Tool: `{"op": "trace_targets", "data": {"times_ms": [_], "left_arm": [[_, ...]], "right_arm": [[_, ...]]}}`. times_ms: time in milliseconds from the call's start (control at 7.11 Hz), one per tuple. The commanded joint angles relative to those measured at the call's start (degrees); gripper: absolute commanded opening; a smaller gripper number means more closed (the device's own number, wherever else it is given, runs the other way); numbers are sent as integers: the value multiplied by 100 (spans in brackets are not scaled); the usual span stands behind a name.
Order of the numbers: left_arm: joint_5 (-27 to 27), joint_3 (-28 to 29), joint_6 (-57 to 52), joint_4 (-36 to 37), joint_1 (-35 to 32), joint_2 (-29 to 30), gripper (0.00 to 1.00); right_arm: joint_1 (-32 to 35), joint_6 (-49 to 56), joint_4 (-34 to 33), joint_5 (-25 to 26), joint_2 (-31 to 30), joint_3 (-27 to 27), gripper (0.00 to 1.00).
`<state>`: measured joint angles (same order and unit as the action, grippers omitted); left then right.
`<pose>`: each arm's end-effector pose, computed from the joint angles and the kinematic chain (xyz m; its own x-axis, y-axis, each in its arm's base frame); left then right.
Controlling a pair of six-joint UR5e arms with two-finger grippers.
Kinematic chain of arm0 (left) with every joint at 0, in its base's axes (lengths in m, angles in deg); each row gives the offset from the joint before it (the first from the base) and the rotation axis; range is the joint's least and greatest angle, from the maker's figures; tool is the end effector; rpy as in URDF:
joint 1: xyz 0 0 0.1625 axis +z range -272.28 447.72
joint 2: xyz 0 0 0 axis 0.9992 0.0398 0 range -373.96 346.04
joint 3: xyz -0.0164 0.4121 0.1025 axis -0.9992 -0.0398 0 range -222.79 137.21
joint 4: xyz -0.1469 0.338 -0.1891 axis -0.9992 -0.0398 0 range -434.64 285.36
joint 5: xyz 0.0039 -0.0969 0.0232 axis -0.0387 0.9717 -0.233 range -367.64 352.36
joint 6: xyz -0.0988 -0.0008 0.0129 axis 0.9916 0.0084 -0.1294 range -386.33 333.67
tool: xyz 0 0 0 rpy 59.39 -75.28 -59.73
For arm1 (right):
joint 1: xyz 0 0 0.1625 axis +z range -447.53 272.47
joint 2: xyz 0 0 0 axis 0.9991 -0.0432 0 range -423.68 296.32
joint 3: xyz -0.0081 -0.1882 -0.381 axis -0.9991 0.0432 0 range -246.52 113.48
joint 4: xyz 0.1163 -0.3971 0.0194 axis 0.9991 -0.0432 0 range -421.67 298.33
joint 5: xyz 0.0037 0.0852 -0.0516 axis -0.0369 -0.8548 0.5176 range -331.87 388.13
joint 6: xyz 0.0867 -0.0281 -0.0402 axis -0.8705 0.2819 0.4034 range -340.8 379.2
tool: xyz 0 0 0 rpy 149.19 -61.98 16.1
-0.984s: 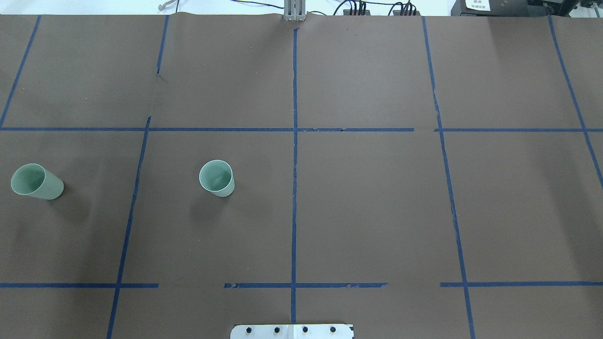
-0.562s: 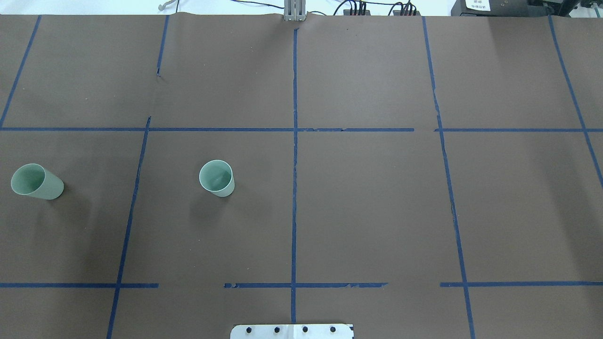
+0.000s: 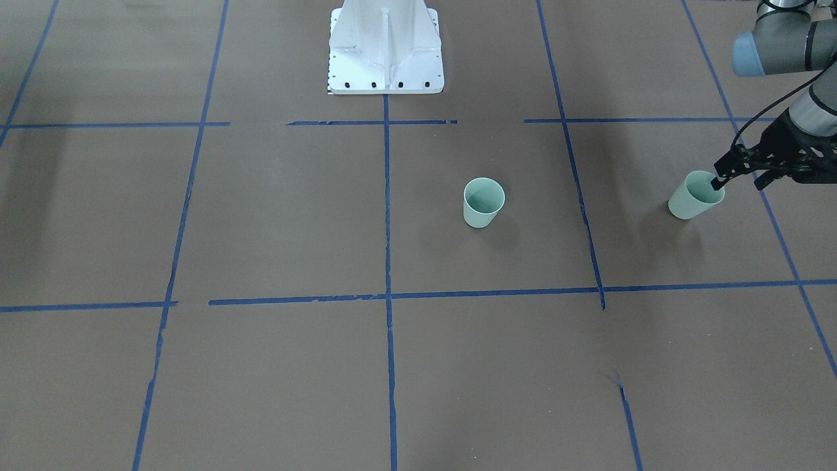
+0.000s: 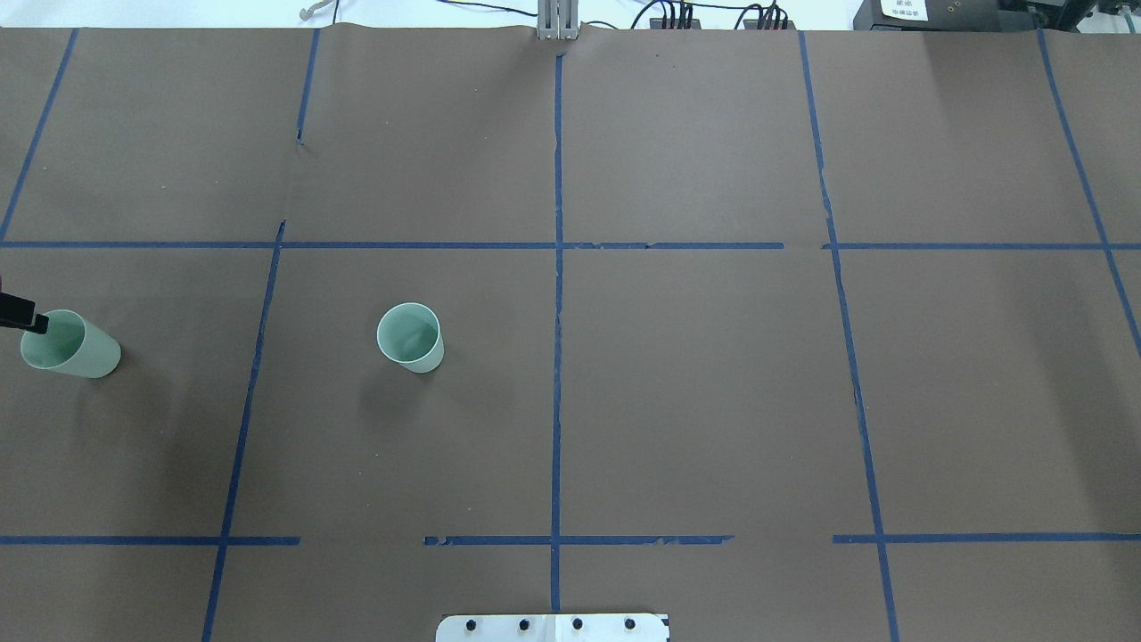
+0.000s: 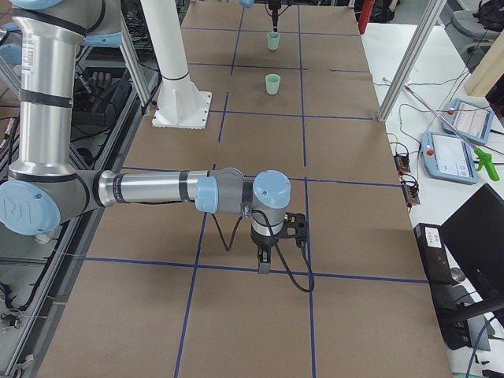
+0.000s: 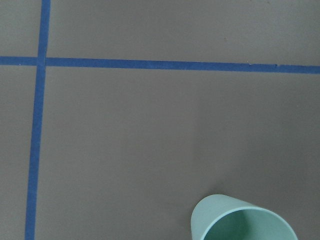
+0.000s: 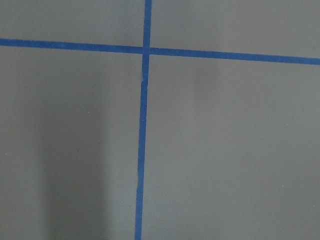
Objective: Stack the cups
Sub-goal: 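Lower the left gripper onto the outer pale green cup and grasp it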
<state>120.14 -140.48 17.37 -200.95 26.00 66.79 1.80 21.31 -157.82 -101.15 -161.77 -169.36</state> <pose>0.1498 -0.4309 0.6005 0.6525 -0.0069 -0.7577 0.0851 0.9943 0.0642 0.0652 -0.4296 0.6303 0.7732 -0.0304 0.6334 0.0403 0.9992 -0.0012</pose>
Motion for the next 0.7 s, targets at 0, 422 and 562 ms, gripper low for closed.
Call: {"op": "trace_targets", "data": {"times_ms": [0,422,562], "left_arm": [[-8,66,139,-61,169,19,57],[62,49,139,18,170,116,0],[62,-3,131,18,161,116,0]], "right_arm": [[-3,0,0,0,0,0,100],[-3,0,0,0,0,0,100],[-3,0,0,0,0,0,100]]}}
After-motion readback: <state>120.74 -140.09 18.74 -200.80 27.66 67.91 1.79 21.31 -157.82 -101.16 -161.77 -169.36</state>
